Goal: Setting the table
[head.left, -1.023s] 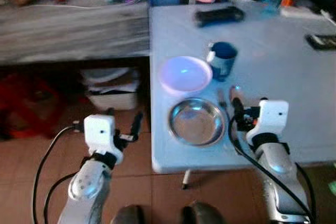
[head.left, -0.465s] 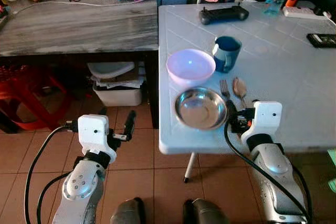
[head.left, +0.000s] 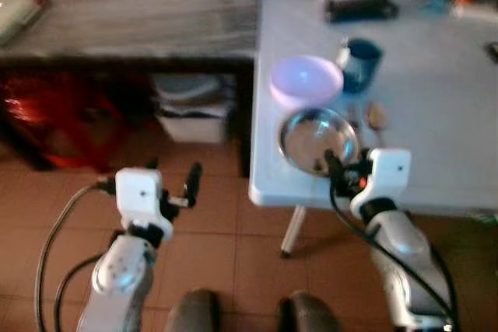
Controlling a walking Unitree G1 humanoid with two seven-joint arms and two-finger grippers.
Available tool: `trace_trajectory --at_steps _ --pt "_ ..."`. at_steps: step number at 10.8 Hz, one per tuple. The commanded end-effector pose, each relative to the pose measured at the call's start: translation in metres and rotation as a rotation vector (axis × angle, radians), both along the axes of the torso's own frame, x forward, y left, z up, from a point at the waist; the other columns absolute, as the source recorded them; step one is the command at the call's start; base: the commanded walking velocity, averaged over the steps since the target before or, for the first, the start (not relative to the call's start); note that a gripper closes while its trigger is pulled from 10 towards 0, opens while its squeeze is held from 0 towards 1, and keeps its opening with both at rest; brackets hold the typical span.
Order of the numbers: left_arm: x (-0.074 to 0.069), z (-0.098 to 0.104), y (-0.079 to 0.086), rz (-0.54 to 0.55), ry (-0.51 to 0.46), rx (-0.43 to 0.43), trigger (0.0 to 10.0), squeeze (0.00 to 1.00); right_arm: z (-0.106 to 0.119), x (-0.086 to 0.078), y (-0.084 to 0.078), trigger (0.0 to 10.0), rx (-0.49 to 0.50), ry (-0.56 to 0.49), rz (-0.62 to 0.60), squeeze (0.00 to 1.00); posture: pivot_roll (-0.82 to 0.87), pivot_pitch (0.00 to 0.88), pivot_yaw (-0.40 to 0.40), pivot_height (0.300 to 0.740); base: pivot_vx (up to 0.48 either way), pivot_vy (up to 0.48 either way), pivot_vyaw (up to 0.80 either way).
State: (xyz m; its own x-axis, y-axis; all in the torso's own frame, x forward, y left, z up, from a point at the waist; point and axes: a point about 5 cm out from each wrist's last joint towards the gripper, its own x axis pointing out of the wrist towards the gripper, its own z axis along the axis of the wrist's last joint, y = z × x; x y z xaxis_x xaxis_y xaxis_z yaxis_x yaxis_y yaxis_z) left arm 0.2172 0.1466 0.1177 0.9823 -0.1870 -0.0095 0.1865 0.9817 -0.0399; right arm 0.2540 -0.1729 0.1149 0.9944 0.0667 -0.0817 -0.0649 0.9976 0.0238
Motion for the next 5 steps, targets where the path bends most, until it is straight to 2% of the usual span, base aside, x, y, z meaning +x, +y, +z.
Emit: trace_trajectory --at_steps 1,5 --pt "-0.0007 0.0001 -0.0004 -0.003 0.001 0.006 10.0 0.00 0.0030 -0.0005 -0.0029 10.0 -0.003 -0.010 -0.012 0.00 -0.03 0.128 0.030 0.740 0.000 0.000 0.00" --pt "-0.0011 -0.0001 -0.0029 -0.006 -0.001 0.003 10.0 0.00 0.0042 0.0011 -0.0093 10.0 -0.024 -0.016 -0.049 0.00 -0.03 0.130 0.030 0.740 0.000 0.000 0.00"
